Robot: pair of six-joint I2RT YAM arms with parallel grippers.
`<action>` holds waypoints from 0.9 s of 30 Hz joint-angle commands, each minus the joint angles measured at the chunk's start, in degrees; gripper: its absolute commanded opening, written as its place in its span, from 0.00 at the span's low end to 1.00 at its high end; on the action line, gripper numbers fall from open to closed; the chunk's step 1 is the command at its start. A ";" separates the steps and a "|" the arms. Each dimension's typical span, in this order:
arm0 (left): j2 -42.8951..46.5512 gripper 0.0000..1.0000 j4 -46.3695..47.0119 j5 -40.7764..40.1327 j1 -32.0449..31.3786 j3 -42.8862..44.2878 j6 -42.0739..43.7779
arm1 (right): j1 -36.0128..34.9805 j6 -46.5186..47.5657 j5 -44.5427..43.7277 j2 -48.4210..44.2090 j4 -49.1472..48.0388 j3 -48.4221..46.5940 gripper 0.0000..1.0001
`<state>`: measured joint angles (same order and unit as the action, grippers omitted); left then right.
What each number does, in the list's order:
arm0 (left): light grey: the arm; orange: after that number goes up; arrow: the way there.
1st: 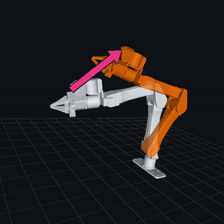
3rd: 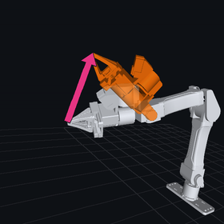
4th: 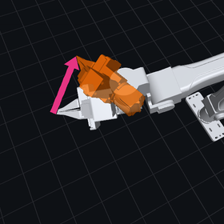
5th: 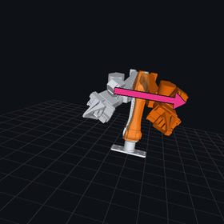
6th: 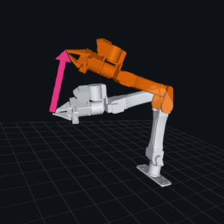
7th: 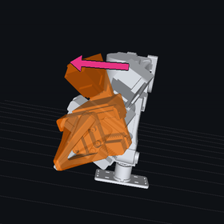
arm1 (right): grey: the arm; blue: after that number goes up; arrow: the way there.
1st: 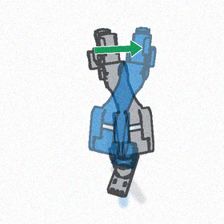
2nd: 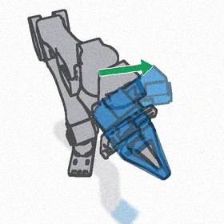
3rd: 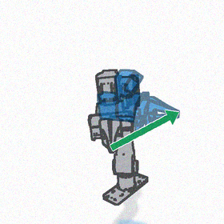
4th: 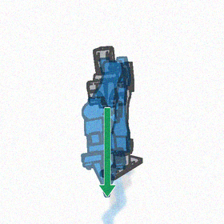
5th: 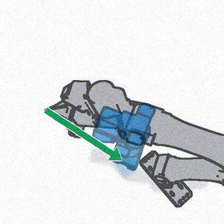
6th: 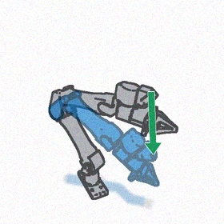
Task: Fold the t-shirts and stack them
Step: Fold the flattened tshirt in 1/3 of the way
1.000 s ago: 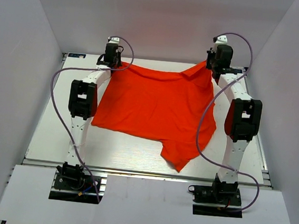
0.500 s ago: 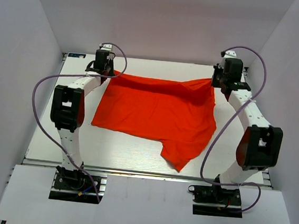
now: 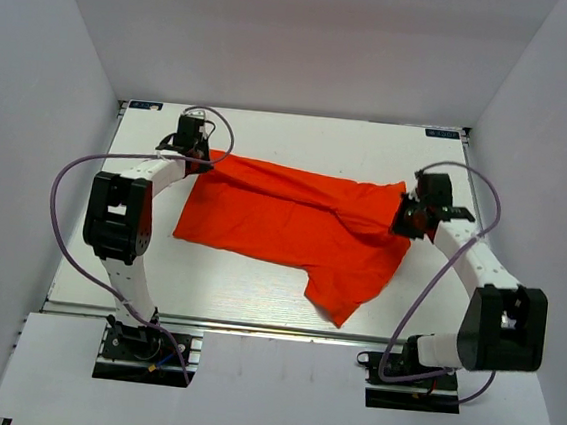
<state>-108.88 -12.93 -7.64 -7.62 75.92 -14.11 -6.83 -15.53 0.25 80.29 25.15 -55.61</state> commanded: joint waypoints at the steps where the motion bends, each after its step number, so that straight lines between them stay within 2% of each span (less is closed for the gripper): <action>1: 4.11 0.00 -4.29 -1.59 0.23 -1.82 -2.94 | -0.03 -8.54 1.60 -6.80 1.05 6.12 0.00; 2: 4.11 0.00 -5.34 -2.46 0.23 -1.83 -4.42 | -0.29 -9.68 1.77 -8.56 1.05 8.39 0.11; 3: 4.11 0.10 -7.44 -3.16 0.23 -1.13 -4.44 | -0.29 -10.48 2.12 -9.62 1.05 9.90 0.29; 4: 4.11 0.22 -8.68 -3.17 0.23 0.09 -5.31 | -0.29 -10.66 3.17 -10.15 1.31 10.69 0.36; 5: 3.59 0.42 -11.56 -3.69 0.23 0.80 -5.84 | -0.11 -10.23 3.61 -10.24 1.48 10.70 0.44; 6: 3.59 0.55 -13.07 -5.00 0.23 1.59 -6.71 | -0.29 -9.35 3.62 -10.24 1.75 10.01 0.56; 7: 3.59 0.71 -14.57 -6.32 0.23 3.08 -7.77 | -0.29 -7.52 3.35 -9.81 2.01 8.17 0.60; 8: 4.28 0.82 -15.71 -8.16 0.23 3.09 -9.34 | -0.20 -6.89 2.05 -9.37 2.19 6.94 0.67; 9: 4.99 0.99 -16.25 -8.18 0.23 3.79 -9.36 | -0.20 -4.10 1.34 -8.06 1.93 4.40 0.71; 10: 6.82 1.00 -16.25 -9.05 0.23 3.80 -9.36 | -0.20 -3.29 1.07 -7.52 1.40 0.20 0.71; 12: 8.24 1.00 -12.93 -8.45 0.23 3.80 -9.36 | -0.29 -0.40 2.63 -6.29 -0.26 -2.20 0.72; 14: 8.25 1.00 -9.76 -4.07 0.23 3.80 -8.49 | -0.29 -0.47 4.48 -2.52 -4.47 -4.06 0.72; 18: 0.90 1.00 -6.58 3.59 -1.52 10.36 -7.16 | -0.11 -2.13 9.94 6.27 -9.92 -6.52 0.72; 22: -4.66 1.00 2.43 15.25 -0.91 9.52 -8.03 | 0.06 -3.71 9.43 12.42 -15.39 -7.84 0.72; 27: -10.11 1.00 2.83 14.23 -1.44 11.44 -8.57 | 0.32 -2.67 9.33 22.71 -15.83 -14.24 0.72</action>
<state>-117.01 -11.38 3.53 -8.97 85.86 -22.11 -6.85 -18.79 8.49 100.18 13.02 -64.23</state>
